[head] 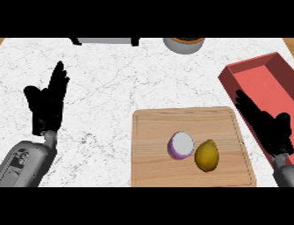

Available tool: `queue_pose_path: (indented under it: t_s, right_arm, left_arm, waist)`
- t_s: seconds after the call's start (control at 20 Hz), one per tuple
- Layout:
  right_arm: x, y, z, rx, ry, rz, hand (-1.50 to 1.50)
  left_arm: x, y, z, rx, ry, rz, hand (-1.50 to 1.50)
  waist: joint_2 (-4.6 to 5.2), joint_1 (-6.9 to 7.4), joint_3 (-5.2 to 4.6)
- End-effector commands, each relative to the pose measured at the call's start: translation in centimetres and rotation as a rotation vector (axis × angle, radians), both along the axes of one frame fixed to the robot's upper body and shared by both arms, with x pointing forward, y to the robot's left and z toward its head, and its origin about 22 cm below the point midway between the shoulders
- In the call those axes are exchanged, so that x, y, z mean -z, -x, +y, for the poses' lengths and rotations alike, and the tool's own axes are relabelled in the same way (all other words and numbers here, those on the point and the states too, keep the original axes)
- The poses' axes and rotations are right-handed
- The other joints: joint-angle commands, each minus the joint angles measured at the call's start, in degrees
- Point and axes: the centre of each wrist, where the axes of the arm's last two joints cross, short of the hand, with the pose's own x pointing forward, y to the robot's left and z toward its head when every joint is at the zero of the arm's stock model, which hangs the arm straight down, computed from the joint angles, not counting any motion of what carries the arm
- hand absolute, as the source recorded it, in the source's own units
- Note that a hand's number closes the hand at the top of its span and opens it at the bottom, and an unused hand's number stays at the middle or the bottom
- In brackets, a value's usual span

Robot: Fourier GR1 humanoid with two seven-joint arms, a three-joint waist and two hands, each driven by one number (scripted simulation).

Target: Pick the can from the cutting board and place it in the cardboard box

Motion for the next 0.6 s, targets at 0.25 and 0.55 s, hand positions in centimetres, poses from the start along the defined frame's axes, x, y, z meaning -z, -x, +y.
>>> queue_pose_path:
  t_s: [0.25,0.55]
  right_arm:
    - [-1.2,4.5,-6.2,0.861,-0.057,-0.305,1.5]
    - [2.1,11.1,-3.1,0.996,0.313,-0.31,-1.5]
  left_arm:
    - [0.1,1.6,3.1,-0.097,0.084,-0.021,0.0]
    - [0.2,2.8,2.9,-0.017,0.173,-0.01,0.0]
  waist:
    - [-3.39,-7.79,1.27]
    - [-1.5,-4.11,1.09]
